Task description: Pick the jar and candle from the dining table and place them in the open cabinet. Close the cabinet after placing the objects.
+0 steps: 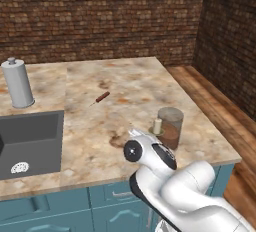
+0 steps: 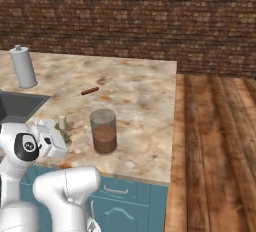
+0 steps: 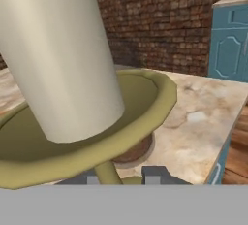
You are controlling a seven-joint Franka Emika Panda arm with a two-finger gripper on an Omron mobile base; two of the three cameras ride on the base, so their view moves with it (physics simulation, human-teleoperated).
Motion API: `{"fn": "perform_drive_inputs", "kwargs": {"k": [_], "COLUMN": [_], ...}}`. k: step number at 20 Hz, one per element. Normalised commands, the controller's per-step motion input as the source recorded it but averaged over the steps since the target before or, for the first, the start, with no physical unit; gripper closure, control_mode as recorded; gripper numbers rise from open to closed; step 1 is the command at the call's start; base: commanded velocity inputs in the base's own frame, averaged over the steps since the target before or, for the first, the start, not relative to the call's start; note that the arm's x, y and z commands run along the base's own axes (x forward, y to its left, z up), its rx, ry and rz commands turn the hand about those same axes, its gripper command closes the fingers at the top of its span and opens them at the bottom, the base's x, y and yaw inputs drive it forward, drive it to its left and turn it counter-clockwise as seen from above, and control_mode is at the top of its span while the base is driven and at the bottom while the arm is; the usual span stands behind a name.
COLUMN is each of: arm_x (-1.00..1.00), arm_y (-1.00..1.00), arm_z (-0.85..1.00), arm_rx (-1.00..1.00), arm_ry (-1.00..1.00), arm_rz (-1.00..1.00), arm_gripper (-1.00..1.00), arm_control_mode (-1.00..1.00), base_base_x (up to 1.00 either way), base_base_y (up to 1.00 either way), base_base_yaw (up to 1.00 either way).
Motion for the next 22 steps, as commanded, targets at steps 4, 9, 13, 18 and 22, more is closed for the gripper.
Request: {"fn": "perform_drive_inputs", "kwargs": {"k": [4, 9, 13, 18, 22], "arm_x": [0.0, 0.0, -0.13, -0.16, -0.06], "arm_y": [0.0, 0.01, 0.0, -0.11, -0.03], "arm_z": [0.01, 0.07, 0.64, 0.7, 0.15], "arm_rx": [-0.01, 0.0, -0.05, -0.03, -0.01], "arm_ry": [0.01, 0.0, 0.0, 0.0, 0.0], "arm_rz": [0.0, 0.0, 0.0, 0.0, 0.0], "arm_gripper": [1.0, 1.0, 1.0, 1.0, 1.0], "arm_control_mode": [-1.0, -1.0, -1.0, -1.0, 1.0], "base_base_x": [0.0, 0.0, 0.0, 0.0, -0.18], "base_base_y": [0.0, 0.0, 0.0, 0.0, -0.31], "base_base_yaw": [0.0, 0.0, 0.0, 0.0, -0.03]}}
